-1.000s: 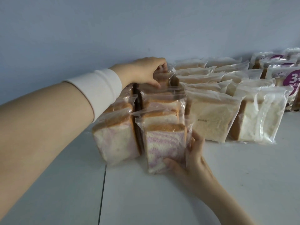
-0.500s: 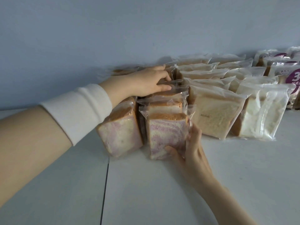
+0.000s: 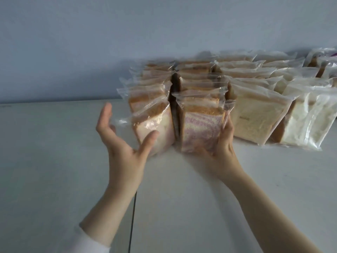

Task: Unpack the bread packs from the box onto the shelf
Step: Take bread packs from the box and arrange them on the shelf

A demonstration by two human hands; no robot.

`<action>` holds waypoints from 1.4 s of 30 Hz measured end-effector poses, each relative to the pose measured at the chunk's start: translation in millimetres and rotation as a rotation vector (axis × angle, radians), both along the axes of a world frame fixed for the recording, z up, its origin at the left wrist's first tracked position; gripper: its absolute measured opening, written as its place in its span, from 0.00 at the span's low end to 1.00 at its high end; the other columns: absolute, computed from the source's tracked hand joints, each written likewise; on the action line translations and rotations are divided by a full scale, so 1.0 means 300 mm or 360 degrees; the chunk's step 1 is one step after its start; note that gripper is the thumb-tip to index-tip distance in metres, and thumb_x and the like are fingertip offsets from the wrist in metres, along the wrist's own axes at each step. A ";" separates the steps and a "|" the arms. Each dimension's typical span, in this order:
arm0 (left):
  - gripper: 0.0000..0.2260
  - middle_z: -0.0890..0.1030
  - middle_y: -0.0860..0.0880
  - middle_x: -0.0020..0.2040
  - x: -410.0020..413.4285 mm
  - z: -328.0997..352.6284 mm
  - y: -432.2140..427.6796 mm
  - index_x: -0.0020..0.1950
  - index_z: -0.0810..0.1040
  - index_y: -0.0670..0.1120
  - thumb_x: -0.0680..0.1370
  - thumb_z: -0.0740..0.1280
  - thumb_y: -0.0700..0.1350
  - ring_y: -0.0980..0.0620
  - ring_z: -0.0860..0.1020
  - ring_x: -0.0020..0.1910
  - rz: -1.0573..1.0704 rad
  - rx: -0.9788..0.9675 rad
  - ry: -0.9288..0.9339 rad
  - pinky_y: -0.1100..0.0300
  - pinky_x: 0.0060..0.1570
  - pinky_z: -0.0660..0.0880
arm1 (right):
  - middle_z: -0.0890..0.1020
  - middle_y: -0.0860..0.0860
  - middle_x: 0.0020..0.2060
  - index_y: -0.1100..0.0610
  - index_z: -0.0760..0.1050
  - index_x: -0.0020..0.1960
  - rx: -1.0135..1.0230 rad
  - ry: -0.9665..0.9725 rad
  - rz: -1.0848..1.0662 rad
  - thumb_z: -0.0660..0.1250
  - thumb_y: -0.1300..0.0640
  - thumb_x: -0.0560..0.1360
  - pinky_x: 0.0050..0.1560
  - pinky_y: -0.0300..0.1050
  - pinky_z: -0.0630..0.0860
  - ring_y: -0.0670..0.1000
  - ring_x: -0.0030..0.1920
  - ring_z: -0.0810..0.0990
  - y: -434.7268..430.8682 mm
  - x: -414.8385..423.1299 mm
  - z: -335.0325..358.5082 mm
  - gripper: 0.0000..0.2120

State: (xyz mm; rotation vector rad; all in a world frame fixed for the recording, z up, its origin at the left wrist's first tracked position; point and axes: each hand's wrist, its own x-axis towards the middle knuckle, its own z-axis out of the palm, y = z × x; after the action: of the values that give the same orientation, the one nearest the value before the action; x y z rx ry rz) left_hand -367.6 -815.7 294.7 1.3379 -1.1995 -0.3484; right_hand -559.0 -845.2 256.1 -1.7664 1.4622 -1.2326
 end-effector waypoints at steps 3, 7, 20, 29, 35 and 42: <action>0.38 0.57 0.42 0.73 -0.022 -0.067 -0.028 0.71 0.53 0.42 0.69 0.72 0.43 0.57 0.60 0.72 -0.0252 0.0244 0.0260 0.60 0.70 0.62 | 0.58 0.62 0.71 0.68 0.44 0.73 0.0032 0.0013 -0.0070 0.75 0.62 0.67 0.71 0.60 0.60 0.59 0.73 0.58 0.004 0.008 0.009 0.48; 0.23 0.68 0.39 0.69 0.064 -0.088 -0.141 0.61 0.64 0.55 0.74 0.67 0.34 0.52 0.75 0.62 -0.0583 0.0159 0.0244 0.75 0.47 0.72 | 0.62 0.63 0.70 0.69 0.46 0.72 -0.0008 0.0151 -0.0053 0.72 0.53 0.68 0.67 0.59 0.66 0.60 0.71 0.63 0.007 -0.001 0.023 0.46; 0.26 0.65 0.75 0.63 0.077 -0.127 -0.159 0.66 0.56 0.62 0.73 0.66 0.51 0.77 0.63 0.63 -0.0767 0.0160 0.0222 0.82 0.57 0.60 | 0.49 0.64 0.74 0.70 0.36 0.72 0.0014 0.0164 0.0104 0.68 0.51 0.69 0.73 0.60 0.57 0.60 0.75 0.51 -0.040 0.007 0.011 0.50; 0.30 0.71 0.62 0.63 0.032 -0.105 -0.184 0.71 0.60 0.46 0.72 0.68 0.50 0.70 0.69 0.63 -0.0576 0.0139 0.0458 0.75 0.60 0.66 | 0.56 0.56 0.74 0.63 0.41 0.74 0.0148 0.0040 0.0001 0.73 0.56 0.69 0.72 0.45 0.56 0.52 0.74 0.56 -0.065 0.014 0.017 0.49; 0.41 0.46 0.40 0.77 0.017 -0.053 -0.115 0.75 0.46 0.44 0.73 0.65 0.59 0.56 0.47 0.75 -0.0239 -0.0193 -0.0044 0.65 0.73 0.46 | 0.44 0.53 0.76 0.63 0.35 0.74 0.0052 -0.0095 0.0001 0.71 0.53 0.68 0.76 0.44 0.51 0.48 0.76 0.48 -0.028 0.020 0.003 0.52; 0.22 0.48 0.30 0.73 -0.034 -0.040 -0.250 0.68 0.70 0.46 0.75 0.65 0.50 0.38 0.53 0.75 -0.0044 -0.0209 -0.0285 0.71 0.68 0.55 | 0.55 0.58 0.75 0.63 0.43 0.75 0.0034 -0.0042 -0.0169 0.68 0.56 0.73 0.74 0.49 0.55 0.53 0.75 0.54 -0.078 0.059 0.002 0.42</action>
State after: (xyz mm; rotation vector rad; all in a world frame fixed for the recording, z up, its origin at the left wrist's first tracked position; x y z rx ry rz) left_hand -377.8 -890.7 282.7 1.2591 -1.3670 -0.1690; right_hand -541.4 -868.6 256.8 -1.6715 1.5658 -1.2833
